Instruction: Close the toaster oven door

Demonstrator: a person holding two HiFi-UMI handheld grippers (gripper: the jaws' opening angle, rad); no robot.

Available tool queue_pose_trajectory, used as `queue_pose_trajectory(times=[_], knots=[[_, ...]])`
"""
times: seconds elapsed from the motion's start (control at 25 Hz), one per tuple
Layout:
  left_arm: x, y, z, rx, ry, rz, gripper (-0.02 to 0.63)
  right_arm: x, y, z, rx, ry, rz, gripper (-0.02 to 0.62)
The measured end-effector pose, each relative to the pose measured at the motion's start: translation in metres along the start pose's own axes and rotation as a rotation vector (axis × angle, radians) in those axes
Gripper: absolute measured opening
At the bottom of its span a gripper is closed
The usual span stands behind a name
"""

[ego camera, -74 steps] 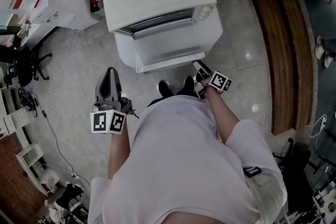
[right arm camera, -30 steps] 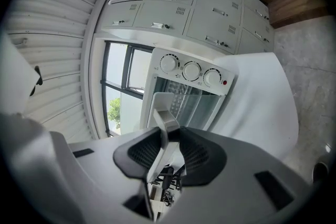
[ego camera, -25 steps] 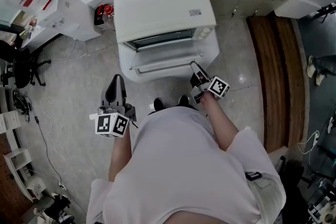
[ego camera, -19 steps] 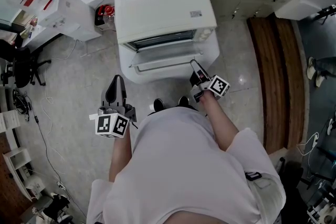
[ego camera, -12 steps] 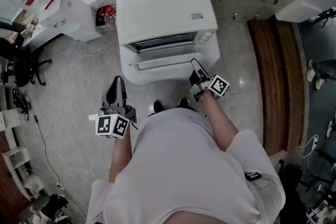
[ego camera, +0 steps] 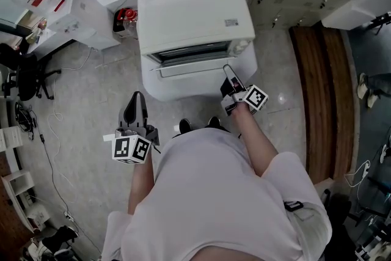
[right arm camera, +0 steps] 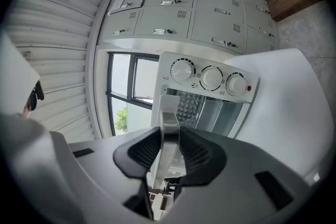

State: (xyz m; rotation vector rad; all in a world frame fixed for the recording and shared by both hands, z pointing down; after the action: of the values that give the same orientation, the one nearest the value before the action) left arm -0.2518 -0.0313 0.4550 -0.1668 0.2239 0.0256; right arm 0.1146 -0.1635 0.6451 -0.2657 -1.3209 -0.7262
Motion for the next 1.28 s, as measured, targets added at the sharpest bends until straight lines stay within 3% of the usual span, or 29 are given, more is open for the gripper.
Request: queue_pose_trajectory(times=[0.4,1.28], knots=[[-0.004,-0.003,0.001,0.003,0.004,-0.015,0.021,0.0,-0.023,-0.011,0.044,-0.042,-0.041,0.121],[-0.004,-0.012,-0.002,0.017,0.0,-0.039,0.021,0.003,-0.056,-0.03,0.042,-0.015,-0.061,0.129]])
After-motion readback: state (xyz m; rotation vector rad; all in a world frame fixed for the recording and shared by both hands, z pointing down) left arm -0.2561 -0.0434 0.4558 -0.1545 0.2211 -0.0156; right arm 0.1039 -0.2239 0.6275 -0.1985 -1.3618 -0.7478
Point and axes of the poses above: the fingertips, and each gripper's own axes: y backward along the fingers, x to its right, z out of its underside, the point moved 10 cm from there along y, backward along the fingers, and after that the axes turned 10 degrees about -z, right-handed, at the moved point
